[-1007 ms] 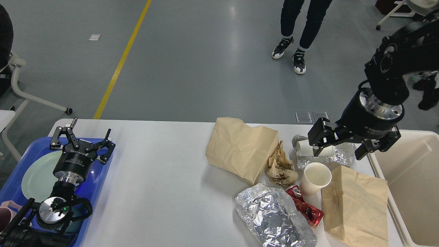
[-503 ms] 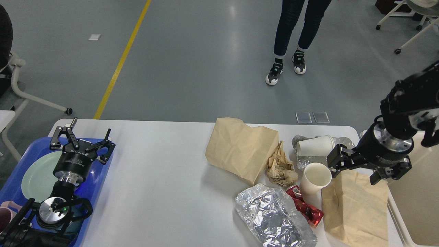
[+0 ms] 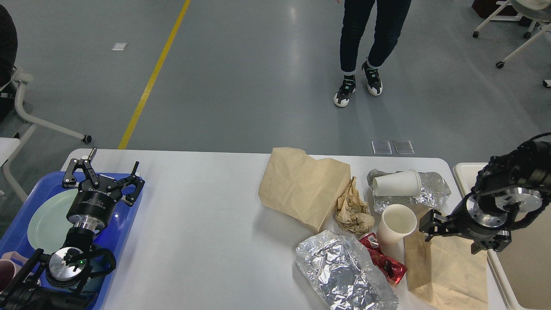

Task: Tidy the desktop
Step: 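Lower the right gripper onto the brown paper bag and grasp it, then carry the brown paper bag into the white bin and release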

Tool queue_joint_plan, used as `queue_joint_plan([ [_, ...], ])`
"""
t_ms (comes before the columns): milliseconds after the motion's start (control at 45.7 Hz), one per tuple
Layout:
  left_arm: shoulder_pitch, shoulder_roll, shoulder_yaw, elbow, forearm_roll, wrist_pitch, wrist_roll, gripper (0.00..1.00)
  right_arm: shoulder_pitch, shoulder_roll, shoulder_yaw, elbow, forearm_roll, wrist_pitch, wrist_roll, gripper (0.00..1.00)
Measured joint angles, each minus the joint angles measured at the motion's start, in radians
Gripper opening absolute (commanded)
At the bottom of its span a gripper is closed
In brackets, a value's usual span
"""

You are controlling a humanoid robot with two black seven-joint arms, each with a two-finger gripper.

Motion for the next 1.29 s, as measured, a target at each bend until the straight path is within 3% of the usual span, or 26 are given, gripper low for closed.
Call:
queue_joint_plan([
  [394, 0.000, 0.000, 0.000, 0.000, 0.001, 0.000, 0.000, 0.97, -0.172, 0.028, 0.077, -0.134, 0.001, -0.019, 0.000, 1.00],
  [722, 0.000, 0.000, 0.000, 0.000, 0.001, 0.000, 0.000, 0.97, -0.314, 0.049, 0.085, -0.241, -0.009, -0.130, -0.002, 0.96],
  [810, 0.000, 0.000, 0.000, 0.000, 0.001, -0.001, 0.000, 0.97, -0.346, 0.051, 0.085, -0.259, -0.010, -0.140, -0.002, 0.81],
  [875, 0.000, 0.000, 0.000, 0.000, 0.001, -0.001, 0.000, 0.97, -0.364, 0.052, 0.088, -0.264, -0.009, -0.156, -0.002, 0.63],
  [941, 0.000, 0.000, 0.000, 0.000, 0.001, -0.001, 0.000, 0.97, -0.372, 0.052, 0.089, -0.265, -0.007, -0.170, -0.002, 0.40],
  [1028, 0.000, 0.000, 0.000, 0.000, 0.001, -0.001, 0.001, 0.97, -0.376, 0.052, 0.090, -0.266, -0.001, -0.179, -0.002, 0.00],
  [1291, -0.001, 0.000, 0.000, 0.000, 0.001, -0.001, 0.000, 0.97, -0.383, 0.046, 0.097, -0.260, 0.009, -0.180, 0.000, 0.00],
])
